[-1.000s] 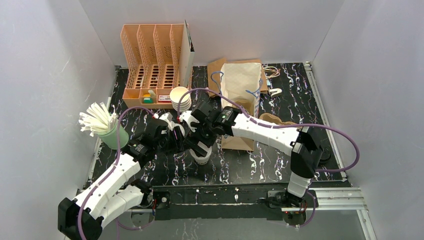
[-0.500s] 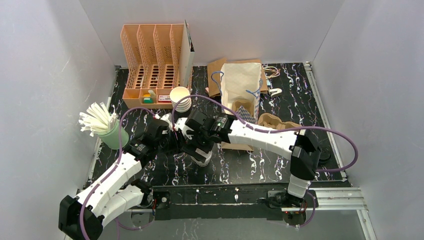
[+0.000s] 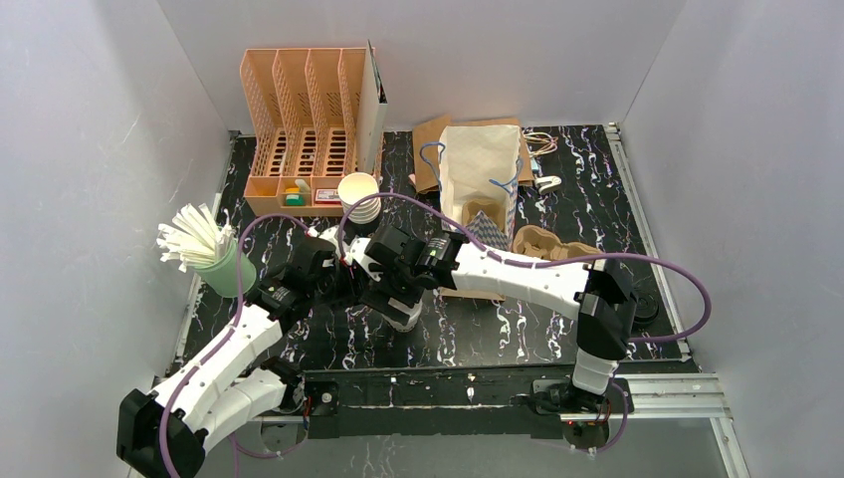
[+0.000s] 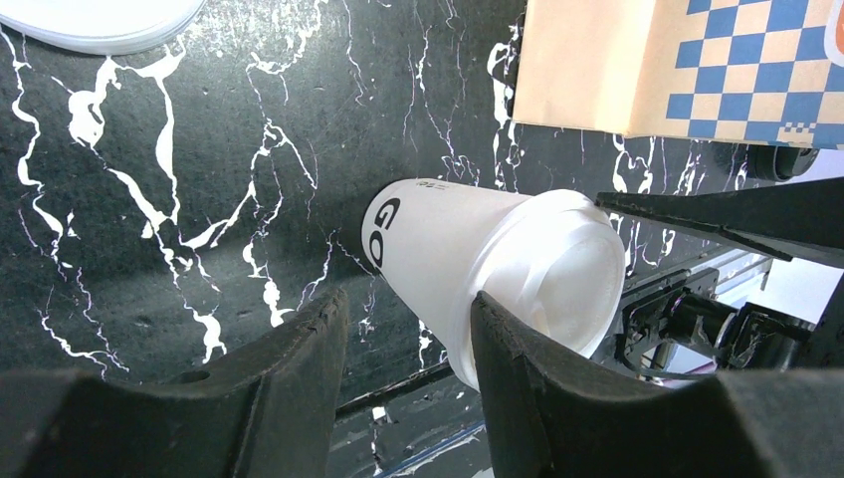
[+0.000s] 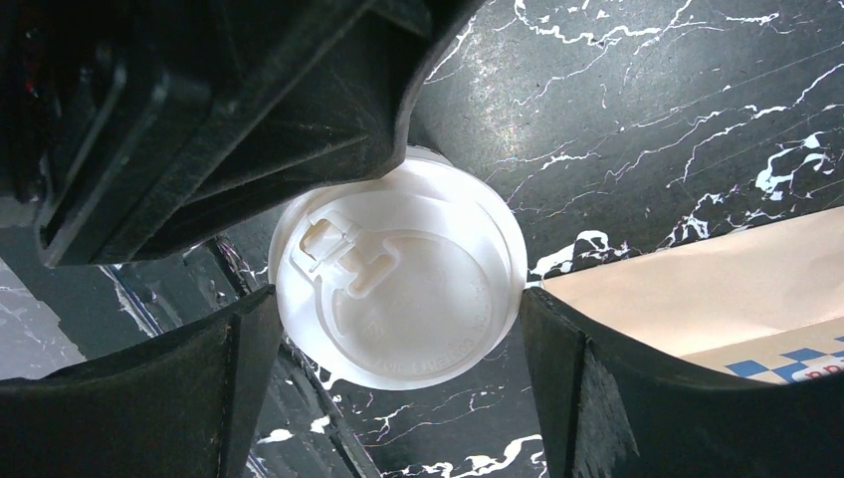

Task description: Pack the takeout coffee

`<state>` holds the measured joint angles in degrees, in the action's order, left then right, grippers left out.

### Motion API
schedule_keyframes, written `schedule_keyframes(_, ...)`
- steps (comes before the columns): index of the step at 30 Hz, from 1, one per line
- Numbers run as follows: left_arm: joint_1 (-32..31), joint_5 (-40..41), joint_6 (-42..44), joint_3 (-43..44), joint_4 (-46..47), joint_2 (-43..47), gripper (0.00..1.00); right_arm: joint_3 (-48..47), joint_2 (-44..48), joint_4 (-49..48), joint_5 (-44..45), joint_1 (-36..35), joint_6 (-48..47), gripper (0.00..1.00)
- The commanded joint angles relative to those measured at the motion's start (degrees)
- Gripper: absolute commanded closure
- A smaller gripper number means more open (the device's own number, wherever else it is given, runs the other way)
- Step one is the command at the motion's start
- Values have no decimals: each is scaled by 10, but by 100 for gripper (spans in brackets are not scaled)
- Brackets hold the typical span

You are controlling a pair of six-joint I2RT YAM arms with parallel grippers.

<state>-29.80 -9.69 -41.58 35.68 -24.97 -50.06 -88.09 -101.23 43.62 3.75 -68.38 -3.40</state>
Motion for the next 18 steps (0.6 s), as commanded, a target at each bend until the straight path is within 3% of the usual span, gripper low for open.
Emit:
schedule_keyframes(1,2,-17,-3,-11,6,7,54,-16,-2,-1,3,-4,-11,9)
schedule_keyframes(18,12,15,2,6,-25,23,54,34,7,-1,-14,-3,2,8)
